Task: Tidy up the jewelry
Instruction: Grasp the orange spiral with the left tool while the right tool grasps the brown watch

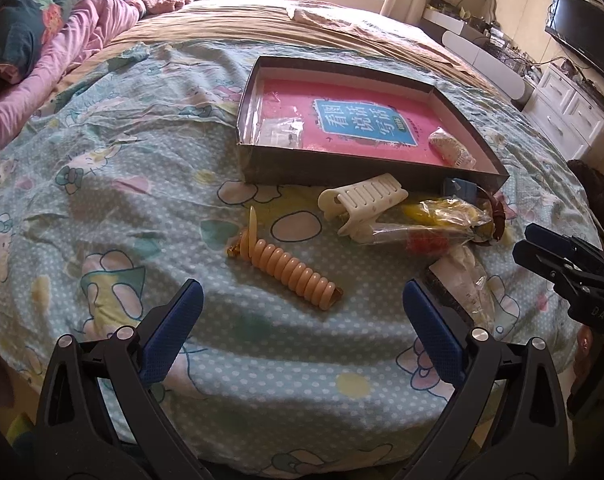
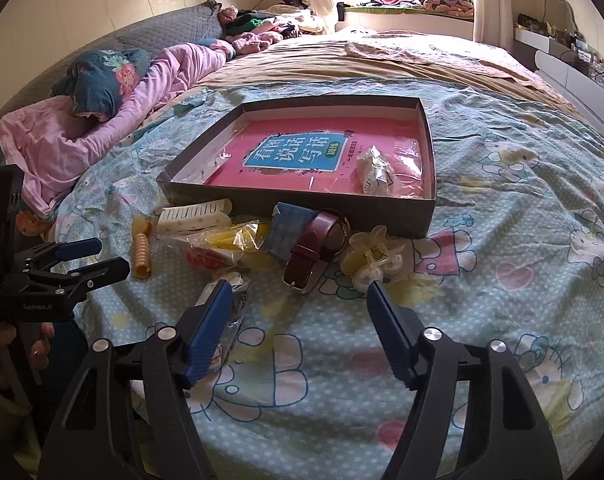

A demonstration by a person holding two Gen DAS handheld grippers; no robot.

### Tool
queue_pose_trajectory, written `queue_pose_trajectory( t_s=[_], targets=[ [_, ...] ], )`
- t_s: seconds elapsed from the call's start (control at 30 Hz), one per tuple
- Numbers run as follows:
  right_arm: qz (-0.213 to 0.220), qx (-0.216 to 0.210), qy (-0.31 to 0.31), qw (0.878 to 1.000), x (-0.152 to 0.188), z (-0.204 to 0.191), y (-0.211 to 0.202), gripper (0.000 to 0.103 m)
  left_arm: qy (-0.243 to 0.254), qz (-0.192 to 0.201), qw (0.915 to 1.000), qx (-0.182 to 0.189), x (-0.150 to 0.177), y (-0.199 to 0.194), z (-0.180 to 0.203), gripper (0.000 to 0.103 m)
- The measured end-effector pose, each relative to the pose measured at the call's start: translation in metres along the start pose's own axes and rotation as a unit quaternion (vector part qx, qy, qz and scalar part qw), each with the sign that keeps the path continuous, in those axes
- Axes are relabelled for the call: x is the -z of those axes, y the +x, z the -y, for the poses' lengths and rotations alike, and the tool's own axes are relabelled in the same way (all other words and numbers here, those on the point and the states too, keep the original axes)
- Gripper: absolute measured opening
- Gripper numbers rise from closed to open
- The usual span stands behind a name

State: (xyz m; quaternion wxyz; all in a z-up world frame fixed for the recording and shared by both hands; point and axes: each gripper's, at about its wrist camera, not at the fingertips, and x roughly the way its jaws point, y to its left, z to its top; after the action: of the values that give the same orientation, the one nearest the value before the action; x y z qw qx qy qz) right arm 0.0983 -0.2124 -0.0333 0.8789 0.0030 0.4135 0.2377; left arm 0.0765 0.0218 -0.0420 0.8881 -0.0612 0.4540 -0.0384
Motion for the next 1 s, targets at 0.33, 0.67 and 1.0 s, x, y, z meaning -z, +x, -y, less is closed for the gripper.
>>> queue_pose_trajectory(
  t_s=[0.33, 0.67, 1.0],
  targets=[
    [-0.006, -0.026, 0.007, 1.000, -0.006, 0.005, 0.026, 0.022, -0.030, -0.020, 0.9993, 0.013, 0.001, 0.016, -0.011, 0.093],
    [0.037, -0.036, -0.017, 0.999, -0.012, 0.004, 0.007, 0.016, -0.017, -0.025, 0.9995, 0.009, -0.006, 0.033, -0.005, 0.053],
    [0.083, -0.034, -0.030, 0.996, -0.024, 0.003, -0.026, 0.016, -0.014, -0.004, 0.9993, 0.034, -0.006, 0.019, -0.006, 0.011]
  ],
)
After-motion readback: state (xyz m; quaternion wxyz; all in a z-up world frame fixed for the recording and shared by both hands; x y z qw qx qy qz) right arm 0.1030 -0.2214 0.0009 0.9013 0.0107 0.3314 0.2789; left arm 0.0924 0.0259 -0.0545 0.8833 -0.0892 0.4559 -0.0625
